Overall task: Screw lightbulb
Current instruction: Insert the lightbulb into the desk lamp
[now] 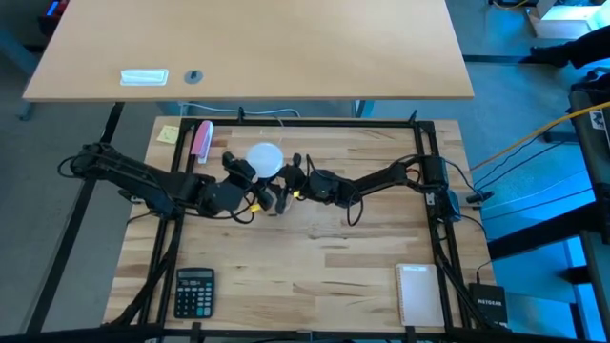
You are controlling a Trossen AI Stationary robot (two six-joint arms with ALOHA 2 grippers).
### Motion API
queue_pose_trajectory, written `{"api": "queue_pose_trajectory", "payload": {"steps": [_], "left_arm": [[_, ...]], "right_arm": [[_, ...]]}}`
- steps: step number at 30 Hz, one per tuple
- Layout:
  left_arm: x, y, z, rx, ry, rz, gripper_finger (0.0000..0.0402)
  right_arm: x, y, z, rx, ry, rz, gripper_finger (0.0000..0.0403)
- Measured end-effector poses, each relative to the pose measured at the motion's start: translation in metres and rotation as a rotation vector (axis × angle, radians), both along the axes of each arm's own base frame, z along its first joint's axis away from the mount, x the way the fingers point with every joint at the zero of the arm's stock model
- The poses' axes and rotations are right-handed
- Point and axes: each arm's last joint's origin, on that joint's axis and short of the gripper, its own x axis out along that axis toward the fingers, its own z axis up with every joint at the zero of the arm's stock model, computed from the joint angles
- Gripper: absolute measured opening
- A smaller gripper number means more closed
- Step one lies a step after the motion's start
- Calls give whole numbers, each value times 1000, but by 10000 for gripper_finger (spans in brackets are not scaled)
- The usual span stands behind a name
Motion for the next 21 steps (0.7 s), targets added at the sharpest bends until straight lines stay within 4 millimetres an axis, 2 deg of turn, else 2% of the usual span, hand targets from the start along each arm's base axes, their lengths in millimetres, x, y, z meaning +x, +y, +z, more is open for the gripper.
{"api": "queue_pose_trajectory", "payload": {"steps": [8, 14, 21], "left_arm": [[-1, -3, 3, -29, 36, -143, 133], [-12, -7, 16, -63, 2, -281, 133], [-16, -13, 19, -31, 13, -332, 132]], "right_arm": [[-3, 5, 9, 16, 32, 161, 152], [-8, 19, 26, 1, 19, 317, 152], [-9, 28, 31, 5, -1, 333, 152]]}}
